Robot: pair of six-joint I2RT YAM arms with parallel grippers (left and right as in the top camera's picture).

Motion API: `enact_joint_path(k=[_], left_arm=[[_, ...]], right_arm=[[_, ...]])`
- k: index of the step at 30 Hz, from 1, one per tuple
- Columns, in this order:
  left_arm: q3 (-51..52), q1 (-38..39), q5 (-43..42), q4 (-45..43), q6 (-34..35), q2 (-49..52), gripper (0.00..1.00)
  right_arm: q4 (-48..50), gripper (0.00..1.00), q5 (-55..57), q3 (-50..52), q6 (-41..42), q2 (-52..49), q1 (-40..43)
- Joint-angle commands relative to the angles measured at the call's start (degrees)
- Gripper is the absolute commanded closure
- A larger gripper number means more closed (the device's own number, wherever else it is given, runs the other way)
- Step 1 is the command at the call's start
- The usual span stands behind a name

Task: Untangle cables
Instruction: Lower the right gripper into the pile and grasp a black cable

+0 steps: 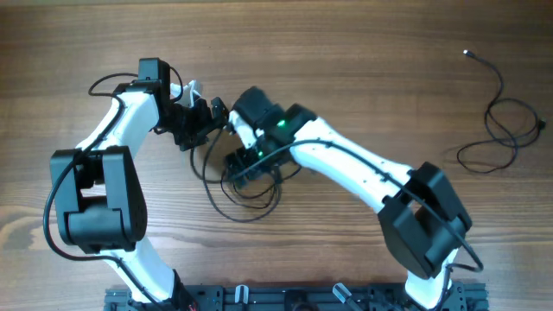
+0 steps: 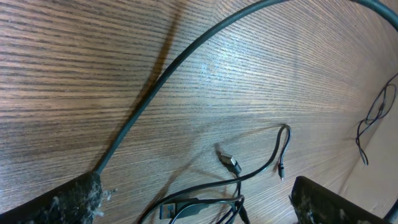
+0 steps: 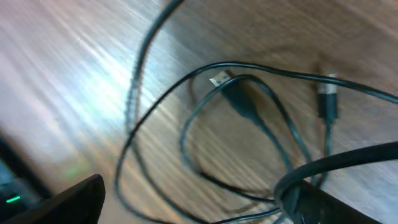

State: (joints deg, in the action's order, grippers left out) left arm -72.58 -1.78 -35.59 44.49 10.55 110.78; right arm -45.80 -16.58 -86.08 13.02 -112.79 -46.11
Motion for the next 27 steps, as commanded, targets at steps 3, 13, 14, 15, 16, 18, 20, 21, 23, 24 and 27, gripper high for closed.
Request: enact_joint_path(k=[3,13,14,15,16,18,20,21,23,24,27], left_arm=[[0.3,0.2,0.4,-0.2,-1.1,-1.2,0.0],[0.3,0.2,0.3,-0.2,-1.1,-1.2,0.0],[0.3,0.2,0.3,-0.2,-1.1,-1.2,0.0],[0.3,0.2,0.4,-0.2,-1.2,-1.2,0.0],[0.3,0.2,0.4,-0.2,-1.1,-1.2,0.0],[0.3,0.2,0.4,-0.2,-1.1,-1.2,0.0],[0.3,0.2,0.4,-0.2,-1.2,-1.2,0.0],[0.3,0.2,0.3,-0.2,-1.1,-1.2,0.0],[0.3,0.2,0.4,-0.2,-1.2,-1.2,0.0],[0.3,0.2,0.4,-0.2,-1.2,-1.2,0.0],[0.3,0.2,0.3,-0.2,-1.1,-1.2,0.0]], right_arm=[[-0.4,0.09,21.8,-0.8,-1.5,1.2,-1.9],[1.2,0.03,32.2,-0.8,0.8,1.2,-1.9],[2.0,0.02,32.0,-0.8,1.5,1.2,-1.9],[2.4,0.0,32.0,-0.8,2.4,1.2,-1.9],[3.1,0.0,32.0,-0.8,2.7,1.2,-1.9],[4.2,0.0,31.7,-0.8,4.5,1.2,-1.9],[5.4,0.0,29.2,-0.8,7.0,1.2,-1.9],[5.9,0.0,27.6,-0.8,7.1,1.2,-1.9],[6.1,0.01,22.3,-0.8,7.0,1.2,-1.9],[6.0,0.03,19.9,-0.8,6.9,1.2,-1.9],[5.9,0.24,14.3,-0.8,6.9,1.2,-1.9]])
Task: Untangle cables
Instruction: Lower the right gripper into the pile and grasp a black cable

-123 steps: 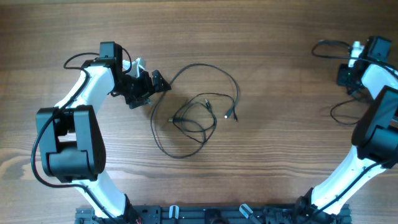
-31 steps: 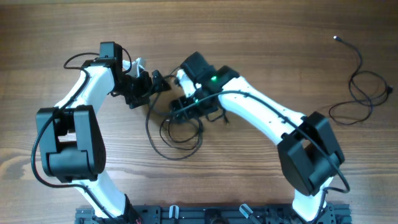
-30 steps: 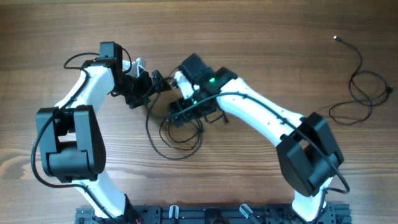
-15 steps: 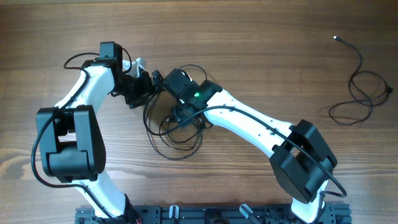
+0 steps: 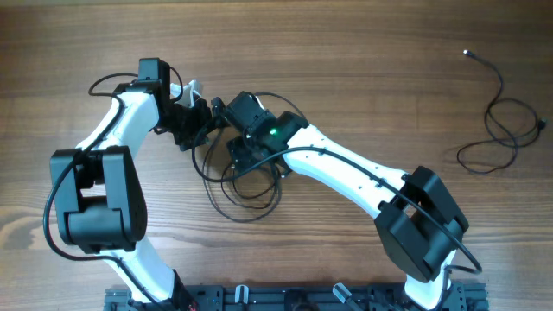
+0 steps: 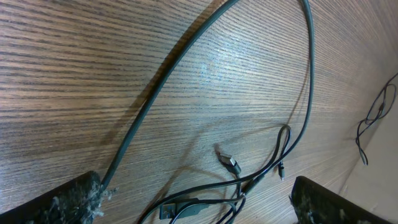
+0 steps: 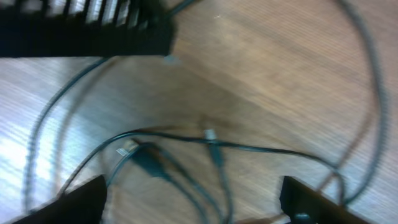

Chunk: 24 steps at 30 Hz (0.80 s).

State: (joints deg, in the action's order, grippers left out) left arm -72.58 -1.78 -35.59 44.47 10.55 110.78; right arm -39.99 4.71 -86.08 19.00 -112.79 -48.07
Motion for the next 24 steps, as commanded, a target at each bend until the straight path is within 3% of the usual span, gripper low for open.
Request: enact_joint_path(k=[1,6,17,24], left_arm=[[0.3,0.2,0.3,-0.2,-1.2,-1.2,0.0],[0.3,0.2,0.3,-0.2,-1.2,-1.2,0.0],[0.3,0.2,0.3,-0.2,-1.1,-1.2,0.0],[0.3,0.2,0.3,-0.2,-1.1,-1.2,0.0]], right_arm=[[0.3,0.35,-7.4,-0.6,0.9,1.2,0.0],[0.2,0.96,-8.0,-0.5,1.0,1.2,0.0],[1.9,0.95,-14.6,1.8,0.9,1.2,0.0],[7.6,0.96,-25.6,2.1,0.5,1.2,-0.9]])
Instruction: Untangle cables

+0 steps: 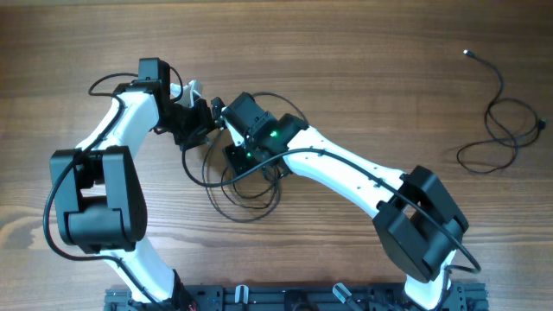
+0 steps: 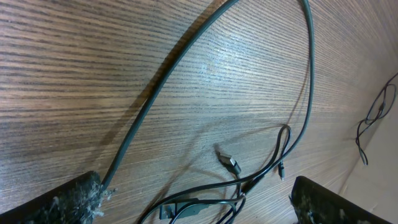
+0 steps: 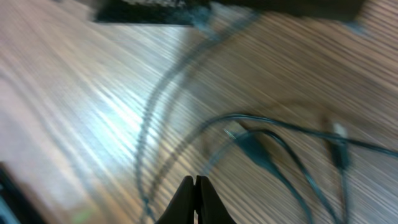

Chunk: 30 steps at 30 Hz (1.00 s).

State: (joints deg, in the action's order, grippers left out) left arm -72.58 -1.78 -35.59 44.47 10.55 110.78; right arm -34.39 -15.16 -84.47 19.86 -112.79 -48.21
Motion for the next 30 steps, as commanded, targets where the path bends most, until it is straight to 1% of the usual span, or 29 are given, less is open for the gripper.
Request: enact_joint_path(k=[1,4,6,8,12,14,16,18,19,20,21,22,24,30], left_arm=[[0.3,0.2,0.3,-0.2,-1.1,-1.2,0.0],[0.3,0.2,0.3,-0.2,-1.2,-1.2,0.0],[0.2,0.0,1.0,-3.7,-0.4,-1.2,0.0],[-1.0,-1.1,2.5,-4.3,0.9,-1.3,0.0],[-8.1,-7.5,9.7,2.7,2.3,-1.3,0.0],[-9.7,-11.4,10.2,4.7,2.3,-1.3,0.0],[-9.7,-14.4,11.0,5.5,2.3,-1.3,0.0],[-9.7,-17.3,16.5,7.1,2.3,-1.3,0.0],[-9.7,-18.8,20.3,7.8,2.3,-1.3,0.0],[-9.7,-19.7,22.3,8.3,2.3,-1.3,0.0],[-9.6,-20.5,23.1,9.0,2.3,-1.3,0.0],[-9.6,-21.0,23.0,9.6,2.3,-1.3,0.0],[-9.6,-21.6,23.1,10.8,2.3,-1.3,0.0],[-9.6,-21.6,23.1,10.4,2.3,-1.3,0.0]], right_arm=[[2.7,0.96,-5.7,0.5,-0.3,1.2,-1.0],[3.7,0.96,-5.7,0.5,-0.3,1.2,-1.1],[4.0,0.95,-4.5,0.5,-0.3,1.2,-1.1],[4.2,0.95,-4.2,0.5,-0.2,1.2,-1.1],[5.7,0.96,-4.2,0.5,1.6,1.2,-1.1],[8.1,0.93,-3.7,0.5,3.1,1.2,-1.1],[10.5,0.87,-0.2,0.5,7.4,1.0,-1.2],[12.5,0.64,3.6,0.5,13.1,0.5,-1.2],[13.5,0.47,5.0,0.5,16.2,-0.1,-1.2],[14.4,0.39,5.1,0.5,17.1,-0.5,-1.2],[15.4,0.33,5.1,0.5,17.9,-1.2,-1.3],[16.1,0.3,5.1,0.5,17.9,-1.7,-1.4],[18.3,0.29,6.2,0.5,17.8,-3.7,-2.3],[22.6,0.3,7.7,0.5,17.8,-11.0,-5.7]])
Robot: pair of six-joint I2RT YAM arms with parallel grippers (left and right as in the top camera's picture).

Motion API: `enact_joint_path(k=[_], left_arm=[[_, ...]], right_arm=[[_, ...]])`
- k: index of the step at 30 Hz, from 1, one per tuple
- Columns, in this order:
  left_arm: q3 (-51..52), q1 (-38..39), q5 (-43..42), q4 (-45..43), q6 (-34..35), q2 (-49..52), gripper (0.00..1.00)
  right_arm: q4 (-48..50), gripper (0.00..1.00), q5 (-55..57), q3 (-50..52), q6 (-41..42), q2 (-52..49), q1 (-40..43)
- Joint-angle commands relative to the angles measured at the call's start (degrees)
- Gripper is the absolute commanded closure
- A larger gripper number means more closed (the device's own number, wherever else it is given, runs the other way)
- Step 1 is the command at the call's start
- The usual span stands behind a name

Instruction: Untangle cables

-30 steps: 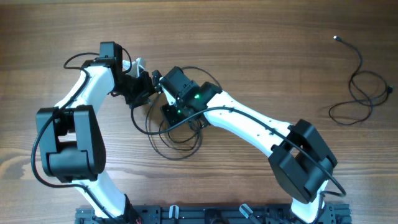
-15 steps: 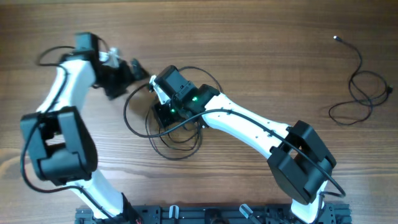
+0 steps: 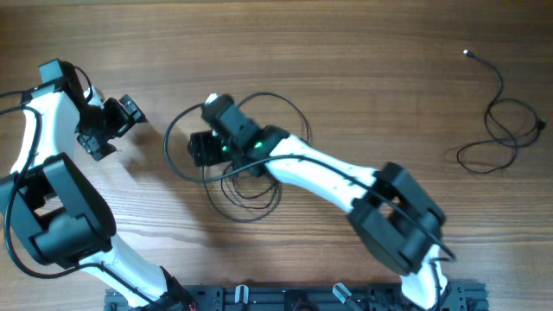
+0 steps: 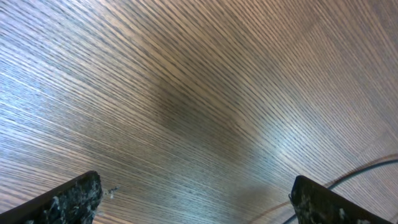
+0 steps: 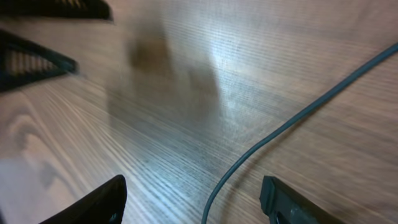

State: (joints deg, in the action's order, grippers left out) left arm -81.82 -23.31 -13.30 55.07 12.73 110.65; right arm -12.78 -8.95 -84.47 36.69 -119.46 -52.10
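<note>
A tangle of thin black cables lies left of the table's middle, with one wide loop reaching out to the left. My right gripper hovers at the tangle's left edge. It is open, and a single dark strand runs over the wood between its fingers without being clamped. My left gripper is far out to the left, apart from the tangle. It stands open over bare wood, and only a bit of cable shows at the right.
A separate thin black cable lies coiled at the far right of the wooden table. The right arm's white link crosses above the tangle. In the right wrist view the left gripper's dark fingers show at upper left.
My left gripper has moved from beside the tangle to the far left and has no cable at its finger. My right gripper, then shut, is now open and further left. The loop spreads wider to the left.
First both grippers were open and close together over the tangle, a thick strand lying against my left finger. My right gripper then shifted over the loops and was shut a moment later. Now the arms are apart, both open, and the tangle's left loop is wider.
</note>
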Motion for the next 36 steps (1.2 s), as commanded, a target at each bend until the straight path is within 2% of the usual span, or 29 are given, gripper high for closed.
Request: enact_joint_path(k=[1,5,9,10,11,13,17,19,23,25,28,31,36], left_arm=[[-0.4,-0.1,0.8,-0.1,0.1,-1.1,0.0],[-0.4,-0.1,0.8,-0.1,0.1,-1.1,0.0],[-0.4,-0.1,0.8,-0.2,0.1,-1.1,0.0],[-0.4,-0.1,0.8,-0.2,0.1,-1.1,0.0],[-0.4,-0.1,0.8,-0.2,0.1,-1.1,0.0],[-0.4,-0.1,0.8,-0.2,0.1,-1.1,0.0],[-0.4,-0.1,0.8,-0.2,0.1,-1.1,0.0],[-0.4,-0.1,0.8,-0.2,0.1,-1.1,0.0],[-0.4,-0.1,0.8,-0.2,0.1,-1.1,0.0],[-0.4,-0.1,0.8,-0.2,0.1,-1.1,0.0],[-0.4,-0.1,0.8,-0.2,0.1,-1.1,0.0],[-0.4,-0.1,0.8,-0.2,0.1,-1.1,0.0],[-0.4,-0.1,0.8,-0.2,0.1,-1.1,0.0]], right_arm=[[1.5,0.3,1.5,0.5,1.0,-5.3,-2.2],[2.3,0.37,2.7,0.5,1.0,-8.7,-3.5],[1.7,0.51,4.1,0.5,1.0,-10.1,-3.5],[1.3,0.57,4.7,0.5,0.9,-10.1,-3.5],[1.3,0.79,4.7,0.5,0.7,-10.1,-3.5],[1.1,0.93,4.3,0.5,0.8,-10.1,-3.3],[1.4,0.92,2.2,0.5,0.8,-9.4,-2.3],[1.4,0.96,-0.1,0.1,-1.6,-8.9,-1.6],[1.6,0.96,-14.9,-3.8,-9.3,-5.0,0.1],[1.3,0.96,-16.9,-5.5,-9.9,-1.6,0.7],[2.1,0.96,-15.8,-6.4,-10.5,5.6,1.2],[3.0,0.96,-9.8,-6.4,-14.4,13.4,1.2],[9.2,0.96,3.4,-6.4,-26.4,25.0,1.2]])
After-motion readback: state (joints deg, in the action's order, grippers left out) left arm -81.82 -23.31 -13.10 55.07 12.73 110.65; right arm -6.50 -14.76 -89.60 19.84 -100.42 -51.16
